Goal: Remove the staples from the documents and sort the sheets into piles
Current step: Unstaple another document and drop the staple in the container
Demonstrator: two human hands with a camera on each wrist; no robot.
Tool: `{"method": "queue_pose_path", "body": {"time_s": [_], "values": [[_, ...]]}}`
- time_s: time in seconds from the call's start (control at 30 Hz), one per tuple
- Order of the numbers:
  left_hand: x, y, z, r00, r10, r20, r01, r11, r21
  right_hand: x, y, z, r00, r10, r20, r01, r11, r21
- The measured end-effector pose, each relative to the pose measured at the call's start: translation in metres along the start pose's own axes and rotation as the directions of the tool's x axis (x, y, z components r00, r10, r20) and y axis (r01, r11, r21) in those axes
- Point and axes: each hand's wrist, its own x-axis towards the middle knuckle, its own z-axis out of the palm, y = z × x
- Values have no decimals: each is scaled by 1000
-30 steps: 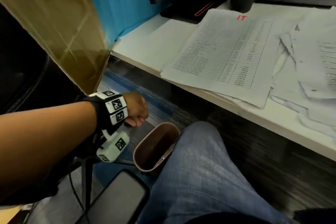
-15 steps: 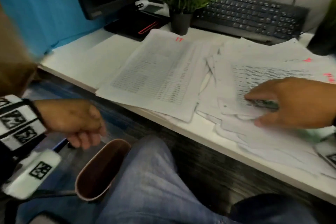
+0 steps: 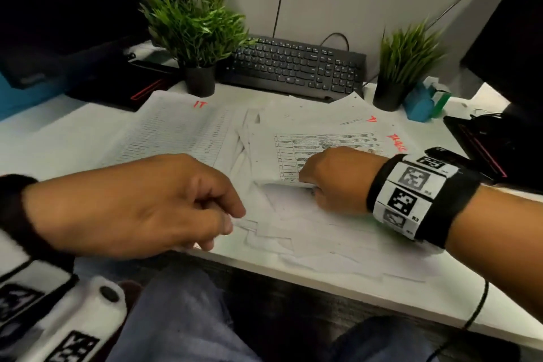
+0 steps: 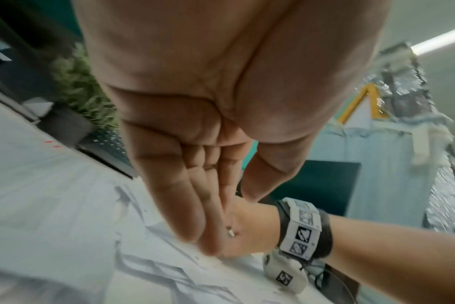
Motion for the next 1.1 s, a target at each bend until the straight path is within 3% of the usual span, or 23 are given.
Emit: {"method": "queue_pose_path", "body": {"time_s": [0.07, 0.13, 0.2, 0.27, 0.37, 0.43, 0.5, 0.57, 0.67, 0.73, 0.8, 0.9, 1.03, 1.1], "values": [[7, 11, 2, 999, 47, 10, -48, 986, 161, 3, 5, -2, 997, 68, -44, -63, 992, 109], [18, 18, 5, 997, 74, -15, -70, 984, 161, 1, 16, -9, 979, 161, -124, -112, 936, 333], [32, 16, 5, 999, -17, -35, 15, 999, -44, -5, 28, -20, 944, 271, -190, -116, 809, 576], [44, 14, -1, 988, -151, -42, 127, 927, -353, -12, 35, -27, 948, 268, -172, -80, 723, 686], [60, 9, -17, 952, -304, -42, 208, 739, -641, -25, 41, -30, 990, 119, -80, -37, 750, 660], [73, 6, -23, 934, -353, -57, 220, 693, -687, -35, 56, -36, 979, 162, -124, -48, 773, 633], [88, 4, -25, 921, -384, -66, 246, 704, -666, -46, 80, -43, 943, 277, -183, -141, 833, 535], [103, 8, -24, 918, -392, -54, 269, 719, -641, -56, 94, -39, 940, 325, -101, -264, 883, 387], [116, 25, -19, 924, -383, 13, 301, 704, -643, -57, 81, -15, 970, 209, 125, -236, 936, 262], [124, 35, -17, 921, -389, 19, 319, 726, -610, -48, 68, 1, 977, 162, 138, -191, 951, 242], [134, 40, -16, 906, -420, -51, 338, 791, -510, -39, 64, 8, 983, 167, 77, -181, 948, 262], [147, 44, -18, 901, -382, -208, 340, 917, -210, -36, 69, 8, 984, 173, 40, -177, 947, 269], [166, 45, -28, 887, -420, -189, 331, 867, -371, -42, 78, 11, 985, 161, 55, -170, 949, 265], [173, 49, -27, 862, -442, -248, 316, 851, -420, -43, 80, 12, 987, 155, 53, -163, 951, 264]]}}
